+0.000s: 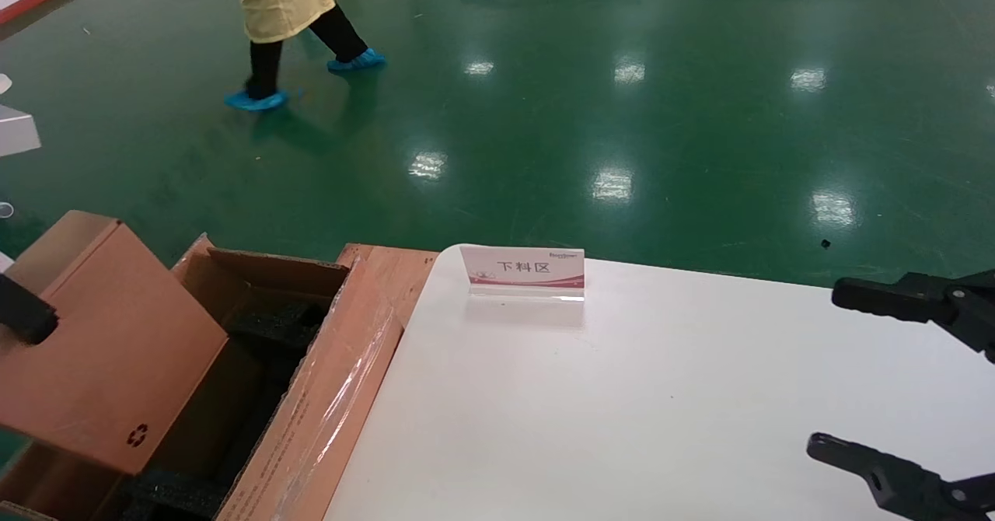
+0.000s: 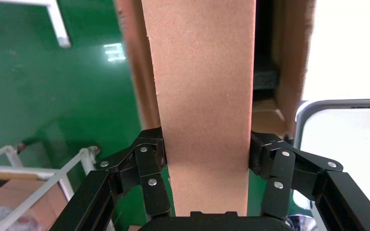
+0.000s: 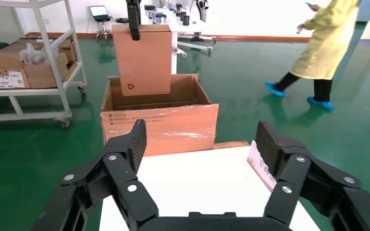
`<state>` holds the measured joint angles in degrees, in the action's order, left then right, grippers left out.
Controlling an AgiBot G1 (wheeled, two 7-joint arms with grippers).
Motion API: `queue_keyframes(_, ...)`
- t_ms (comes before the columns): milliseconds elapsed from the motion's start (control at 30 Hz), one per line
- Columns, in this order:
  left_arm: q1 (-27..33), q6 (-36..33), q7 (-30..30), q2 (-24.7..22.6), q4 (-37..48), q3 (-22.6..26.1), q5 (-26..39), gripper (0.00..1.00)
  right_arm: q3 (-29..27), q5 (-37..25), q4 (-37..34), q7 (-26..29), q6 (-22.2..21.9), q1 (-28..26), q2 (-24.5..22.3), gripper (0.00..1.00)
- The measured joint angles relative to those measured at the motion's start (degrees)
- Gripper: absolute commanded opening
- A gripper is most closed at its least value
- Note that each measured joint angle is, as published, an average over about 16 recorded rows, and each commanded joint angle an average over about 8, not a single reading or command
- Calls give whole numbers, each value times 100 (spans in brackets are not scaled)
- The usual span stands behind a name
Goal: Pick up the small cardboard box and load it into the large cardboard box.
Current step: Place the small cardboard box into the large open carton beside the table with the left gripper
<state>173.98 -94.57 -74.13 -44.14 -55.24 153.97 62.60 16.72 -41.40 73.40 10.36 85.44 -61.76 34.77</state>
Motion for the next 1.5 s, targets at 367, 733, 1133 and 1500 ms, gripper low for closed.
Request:
queue_keyframes(367,-17,102,490,167,245,542,-384,0,4,3,0,-2,-2,-1,-2,100)
queue_keyframes(733,-81,318,329,652,-284,446,-48,0,7,5,0,-4,-3,-2,-3,100)
queue_keyframes(1133,-481,753,-371,1215,-1015,-237,877,0,11,8,0,-6,-5,-2,-5,100)
queue_keyframes(1500,-832,727,-834,1643,-1420,-1062,1684,0,15,10,0,-7,-7,-3,-6,100)
